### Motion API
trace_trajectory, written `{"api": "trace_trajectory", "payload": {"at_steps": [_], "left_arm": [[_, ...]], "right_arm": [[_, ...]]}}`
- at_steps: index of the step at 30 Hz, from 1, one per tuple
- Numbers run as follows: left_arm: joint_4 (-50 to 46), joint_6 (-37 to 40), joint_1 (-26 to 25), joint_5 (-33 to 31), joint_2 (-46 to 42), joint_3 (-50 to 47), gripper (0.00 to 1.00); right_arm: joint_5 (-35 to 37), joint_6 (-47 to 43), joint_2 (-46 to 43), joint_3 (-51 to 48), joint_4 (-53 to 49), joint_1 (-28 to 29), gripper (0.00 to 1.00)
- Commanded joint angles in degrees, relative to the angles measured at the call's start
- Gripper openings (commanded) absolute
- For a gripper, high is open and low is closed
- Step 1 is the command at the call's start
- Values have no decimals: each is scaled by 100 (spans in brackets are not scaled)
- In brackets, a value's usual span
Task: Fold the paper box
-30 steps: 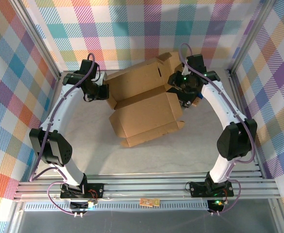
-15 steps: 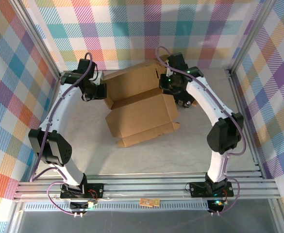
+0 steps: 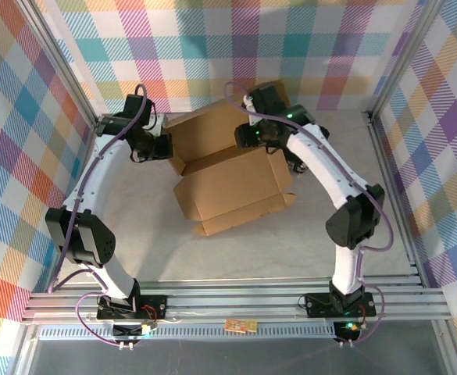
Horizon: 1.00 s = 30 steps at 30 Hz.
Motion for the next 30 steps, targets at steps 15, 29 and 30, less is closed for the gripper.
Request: {"api": "trace_trajectory", "payload": {"at_steps": [15, 29, 30], "left_arm": [[358, -603, 316, 1920, 226, -216, 0], [50, -415, 324, 2222, 234, -284, 0], [32, -396, 323, 2229, 227, -291, 0]], "right_arm": [[-3025, -713, -1332, -624, 1205, -2465, 75], [-3367, -1723, -352, 153, 1197, -2431, 69], [-3367, -1735, -326, 182, 1213, -2430, 68]]}}
